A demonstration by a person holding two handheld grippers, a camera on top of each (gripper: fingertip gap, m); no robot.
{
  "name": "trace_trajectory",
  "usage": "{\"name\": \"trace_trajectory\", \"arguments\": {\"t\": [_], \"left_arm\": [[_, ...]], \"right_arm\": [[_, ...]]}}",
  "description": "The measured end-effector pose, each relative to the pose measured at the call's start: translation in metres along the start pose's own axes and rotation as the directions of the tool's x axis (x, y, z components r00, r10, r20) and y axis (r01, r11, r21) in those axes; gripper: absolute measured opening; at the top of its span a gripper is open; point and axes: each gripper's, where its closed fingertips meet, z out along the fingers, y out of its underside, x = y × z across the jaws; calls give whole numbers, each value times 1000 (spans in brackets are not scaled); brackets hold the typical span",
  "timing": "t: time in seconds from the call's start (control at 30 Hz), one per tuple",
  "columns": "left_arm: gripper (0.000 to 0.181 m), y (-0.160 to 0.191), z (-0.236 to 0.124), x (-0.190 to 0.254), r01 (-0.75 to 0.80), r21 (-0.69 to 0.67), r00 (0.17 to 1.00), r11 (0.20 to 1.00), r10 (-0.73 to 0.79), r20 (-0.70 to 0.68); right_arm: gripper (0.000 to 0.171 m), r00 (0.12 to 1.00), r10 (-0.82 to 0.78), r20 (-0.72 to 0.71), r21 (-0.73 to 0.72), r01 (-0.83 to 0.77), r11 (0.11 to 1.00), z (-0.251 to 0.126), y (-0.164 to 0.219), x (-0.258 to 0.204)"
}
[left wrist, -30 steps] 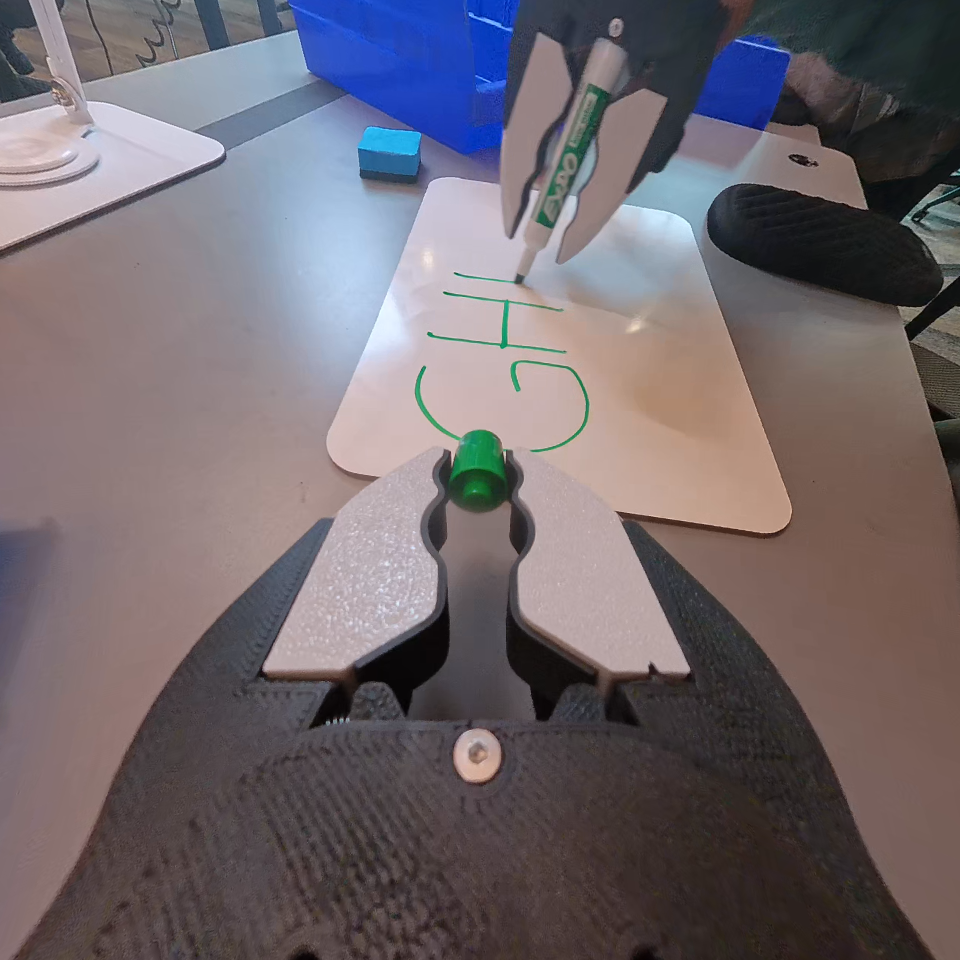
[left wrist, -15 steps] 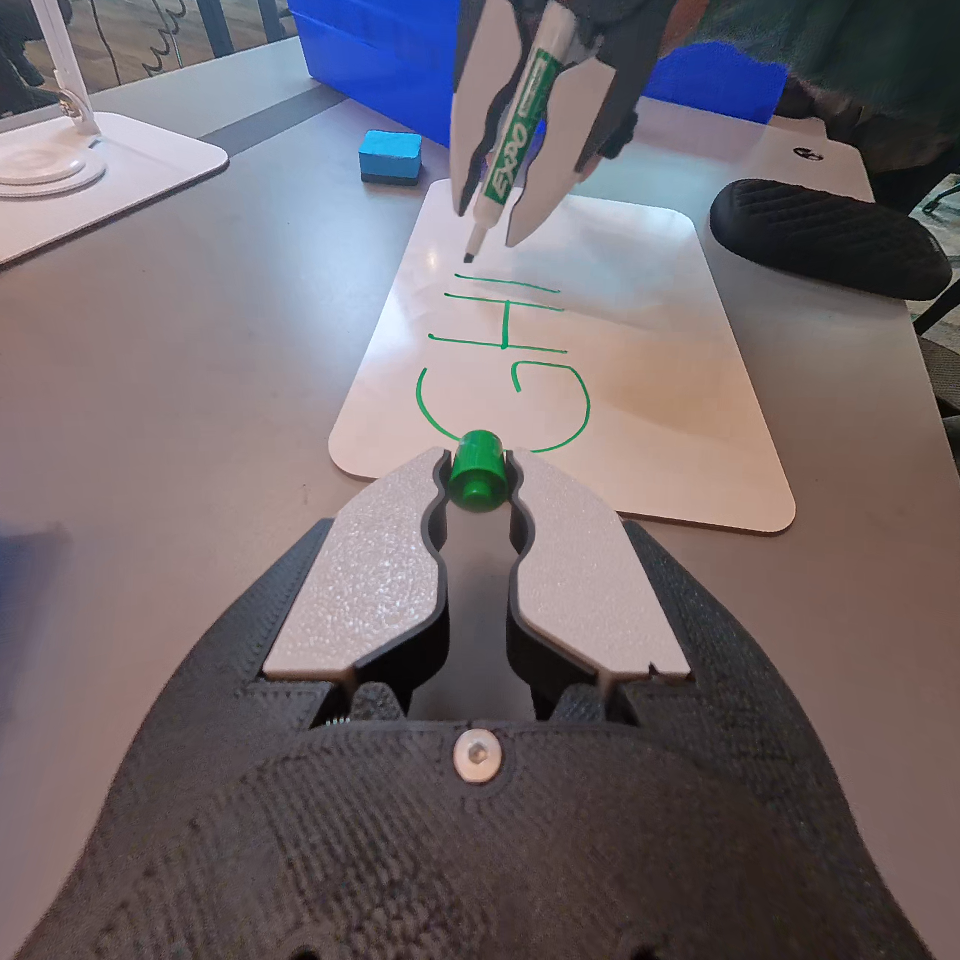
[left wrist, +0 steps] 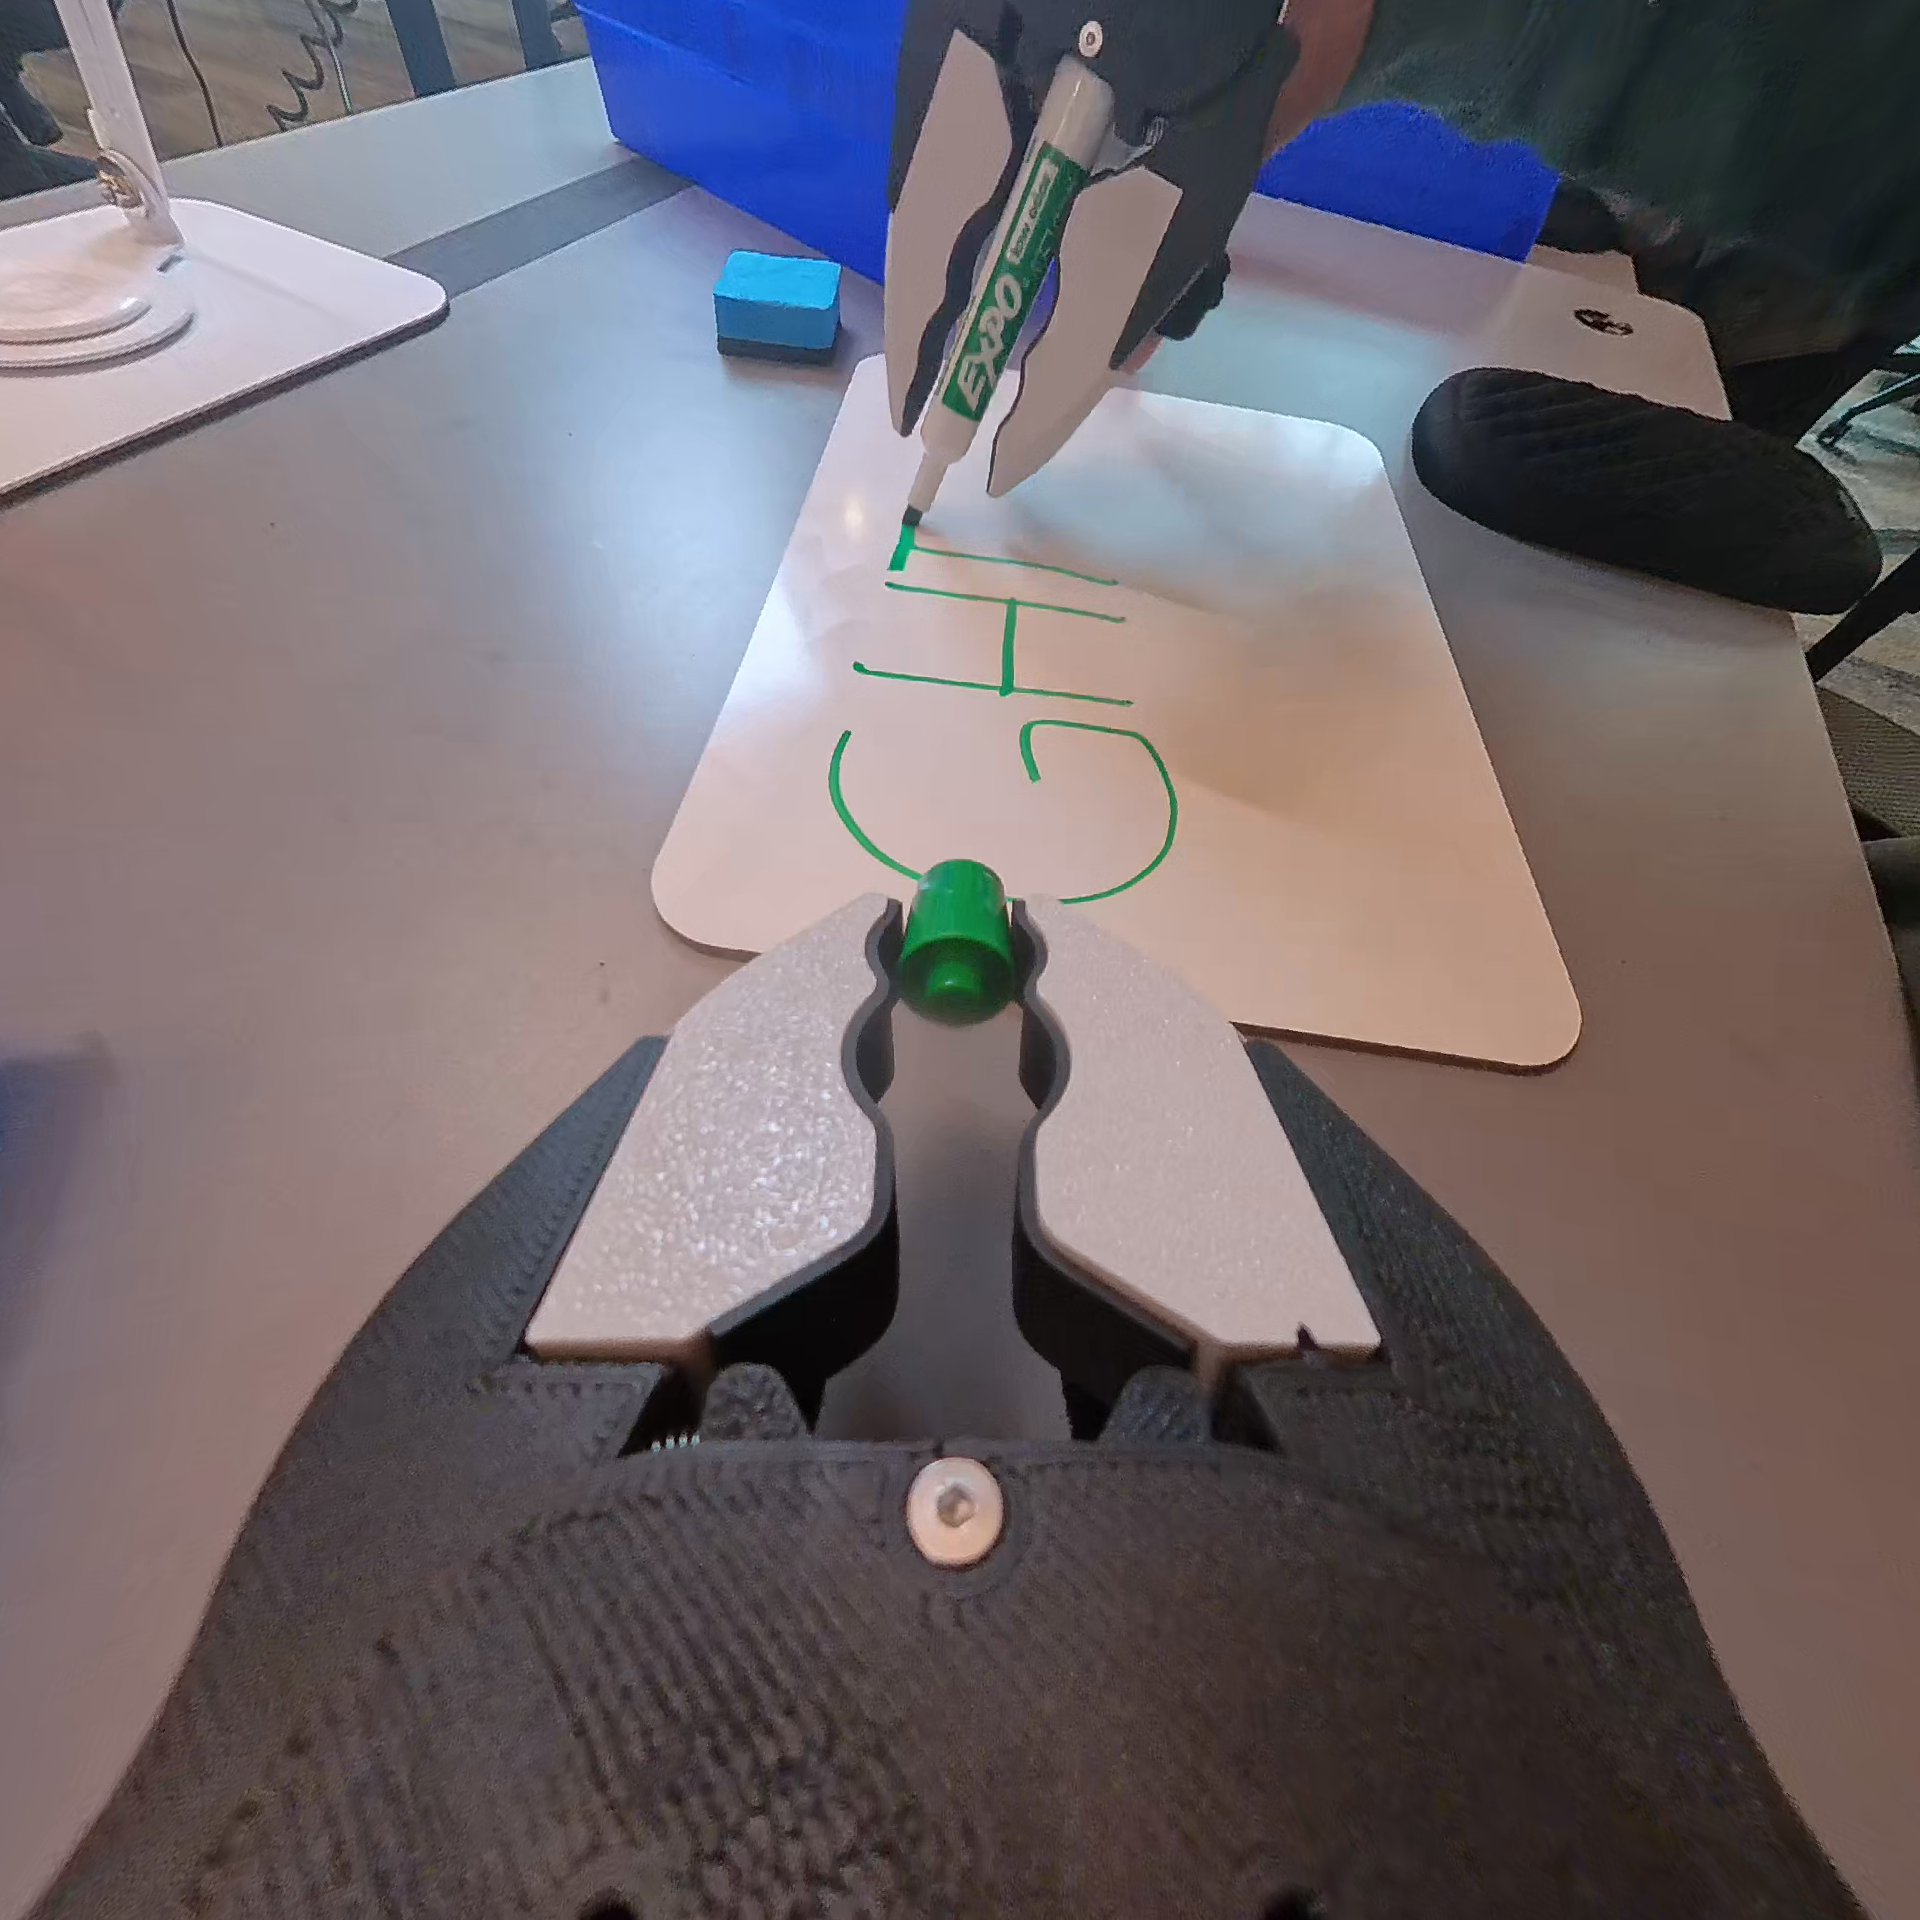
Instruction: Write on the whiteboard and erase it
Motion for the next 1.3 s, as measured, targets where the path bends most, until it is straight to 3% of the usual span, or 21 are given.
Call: {"name": "trace_trajectory", "arguments": {"t": [0.13,0.33,0.57,0.87,1.3], "left_arm": [[19,0,0,0,-1,-1,1000,1000,1,1],[19,0,0,0,-2,-1,1000,1000,2,0],[19,1,0,-1,-5,-3,1000,1000,5,3],[19,1,0,0,-8,-5,1000,1000,8,0],[19,1,0,0,-6,-3,1000,1000,6,-2]], "right_arm": [[34,1000,29,-5,46,-28,999,-6,0,-3],[34,998,-12,66,108,5,994,-26,-7,-50],[34,996,-38,83,110,28,994,-20,-9,-73],[34,999,14,38,33,-16,999,-21,27,-59],[34,996,84,-32,84,-81,993,-24,28,-7]]}}
